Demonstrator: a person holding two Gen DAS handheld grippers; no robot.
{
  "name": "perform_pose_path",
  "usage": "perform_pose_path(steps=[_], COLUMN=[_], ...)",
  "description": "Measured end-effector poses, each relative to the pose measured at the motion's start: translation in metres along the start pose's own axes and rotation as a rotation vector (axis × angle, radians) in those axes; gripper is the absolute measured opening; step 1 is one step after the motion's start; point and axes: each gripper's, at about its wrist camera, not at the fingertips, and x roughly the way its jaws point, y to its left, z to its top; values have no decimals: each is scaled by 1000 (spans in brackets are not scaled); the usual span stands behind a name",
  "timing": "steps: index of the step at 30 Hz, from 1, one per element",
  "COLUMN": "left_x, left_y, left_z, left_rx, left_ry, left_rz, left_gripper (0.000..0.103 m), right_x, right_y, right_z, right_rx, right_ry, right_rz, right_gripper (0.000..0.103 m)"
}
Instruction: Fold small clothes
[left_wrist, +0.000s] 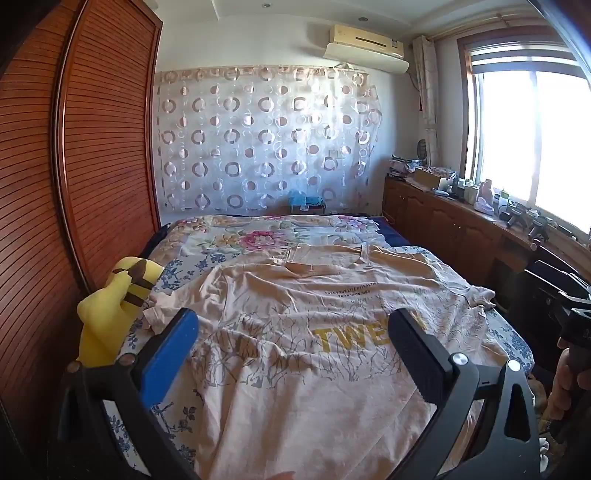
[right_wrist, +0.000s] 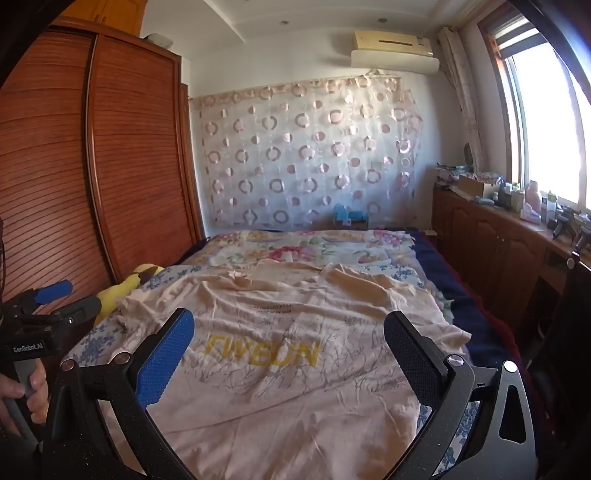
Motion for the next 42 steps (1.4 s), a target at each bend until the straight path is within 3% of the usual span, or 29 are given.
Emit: perform_pose_path(steps=[9, 42], left_x=[4, 2], left_y=[12, 1], left_z=[4, 3], left_rx=[3, 32], left_ry=[8, 0], left_rz=[-9, 14], left_gripper=[103, 103], right_x=[-1, -2], right_y=[0, 1], right_z=[0, 0], right_rx=[4, 5], right_ry=[-4, 0], right_rz=[1, 4], right_gripper=[103, 103])
